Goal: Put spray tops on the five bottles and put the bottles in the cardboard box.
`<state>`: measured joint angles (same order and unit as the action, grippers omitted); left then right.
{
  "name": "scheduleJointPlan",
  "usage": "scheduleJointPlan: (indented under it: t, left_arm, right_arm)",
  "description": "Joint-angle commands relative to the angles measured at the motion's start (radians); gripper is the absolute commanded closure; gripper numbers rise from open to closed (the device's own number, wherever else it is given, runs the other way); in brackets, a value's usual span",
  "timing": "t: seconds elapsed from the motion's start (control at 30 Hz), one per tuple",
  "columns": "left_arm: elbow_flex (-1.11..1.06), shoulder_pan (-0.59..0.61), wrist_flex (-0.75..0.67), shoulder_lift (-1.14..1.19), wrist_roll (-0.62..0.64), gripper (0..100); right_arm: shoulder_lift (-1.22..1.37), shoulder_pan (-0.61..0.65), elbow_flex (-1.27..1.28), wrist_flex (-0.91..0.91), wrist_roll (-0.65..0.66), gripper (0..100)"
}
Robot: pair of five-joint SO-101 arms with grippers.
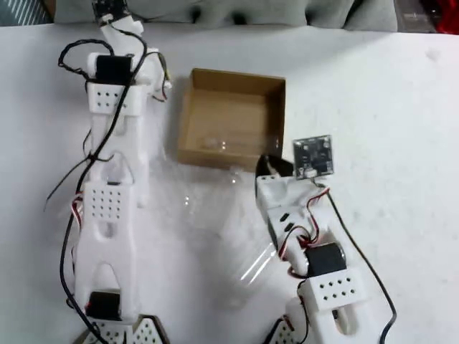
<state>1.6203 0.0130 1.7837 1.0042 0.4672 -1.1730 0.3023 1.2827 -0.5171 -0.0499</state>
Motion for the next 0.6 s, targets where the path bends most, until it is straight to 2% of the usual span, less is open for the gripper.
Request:
scheduleJointPlan:
  t: [0.0, 0.13, 0.3, 0.47, 0.57]
  left_arm:
    - [0.049, 0.051, 0.011, -0.108, -0.069, 98]
    - [-0.057, 0.074, 0.011, -0.173, -0.101, 98]
    - [-0.405, 0.065, 0.008, -0.374, -0.129, 98]
    - [-0.697, 0.067, 0.002, -0.573, -0.138, 98]
    - [-0.847, 0.068, -0.011, -0.653, -0.198, 98]
  right_arm:
    - [0.005, 0.03, -0.081, -0.064, 0.02, 98.2]
    - [0.015, 0.03, -0.086, -0.071, 0.02, 98.1]
    - [0.188, 0.031, -0.161, -0.073, 0.028, 98.1]
    - [0.435, 0.021, -0.288, -0.077, 0.166, 98.1]
    - [0.553, 0.005, -0.405, -0.148, 0.253, 98.1]
